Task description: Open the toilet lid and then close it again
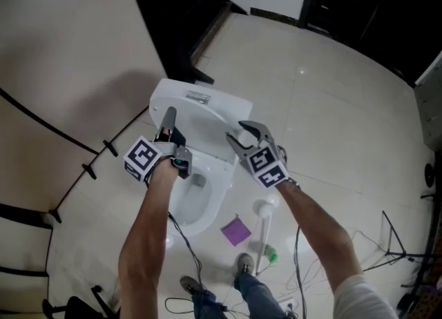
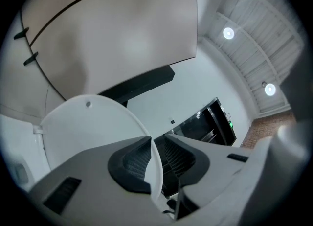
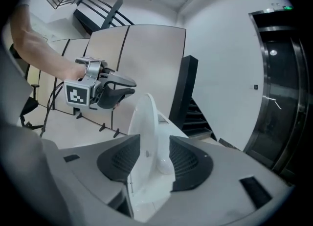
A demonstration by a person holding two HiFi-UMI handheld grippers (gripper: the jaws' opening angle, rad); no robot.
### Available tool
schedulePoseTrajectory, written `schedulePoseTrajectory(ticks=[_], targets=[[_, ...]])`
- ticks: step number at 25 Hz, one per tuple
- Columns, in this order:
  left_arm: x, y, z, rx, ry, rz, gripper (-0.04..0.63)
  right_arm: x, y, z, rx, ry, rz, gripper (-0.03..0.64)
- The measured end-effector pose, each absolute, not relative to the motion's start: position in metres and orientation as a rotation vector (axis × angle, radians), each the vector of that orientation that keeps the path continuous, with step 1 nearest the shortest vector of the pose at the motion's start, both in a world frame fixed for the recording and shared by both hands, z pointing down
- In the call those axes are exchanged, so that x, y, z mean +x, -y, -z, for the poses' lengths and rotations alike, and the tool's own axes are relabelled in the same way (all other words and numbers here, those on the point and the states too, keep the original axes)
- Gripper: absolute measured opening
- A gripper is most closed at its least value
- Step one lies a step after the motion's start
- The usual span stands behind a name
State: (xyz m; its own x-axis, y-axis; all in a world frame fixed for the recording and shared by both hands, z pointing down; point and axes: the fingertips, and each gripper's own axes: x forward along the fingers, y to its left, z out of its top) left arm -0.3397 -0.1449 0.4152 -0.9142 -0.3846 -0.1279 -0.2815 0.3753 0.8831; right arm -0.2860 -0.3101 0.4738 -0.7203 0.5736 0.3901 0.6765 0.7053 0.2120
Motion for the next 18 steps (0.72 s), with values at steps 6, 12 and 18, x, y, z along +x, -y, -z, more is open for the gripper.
schedulePoseTrajectory(ticks=[6,12,18], targets=[[-0.241,0.118,-0.330,0.809,2.809,1.047,0.072,-0.226,0.318,-0.365,-1.013,2.763,0.453,0.179],[-0.098,0.108,-0.217,1.105,2.973,0.301,0.072,-0.114,0.280,-0.268,-1.132,2.832,0.468,0.179],[0.019,0.064,-0.199,1.111,2.982,0.010,0.071,-0.007,0.235,-0.251,-1.211,2.778,0.351,0.179]])
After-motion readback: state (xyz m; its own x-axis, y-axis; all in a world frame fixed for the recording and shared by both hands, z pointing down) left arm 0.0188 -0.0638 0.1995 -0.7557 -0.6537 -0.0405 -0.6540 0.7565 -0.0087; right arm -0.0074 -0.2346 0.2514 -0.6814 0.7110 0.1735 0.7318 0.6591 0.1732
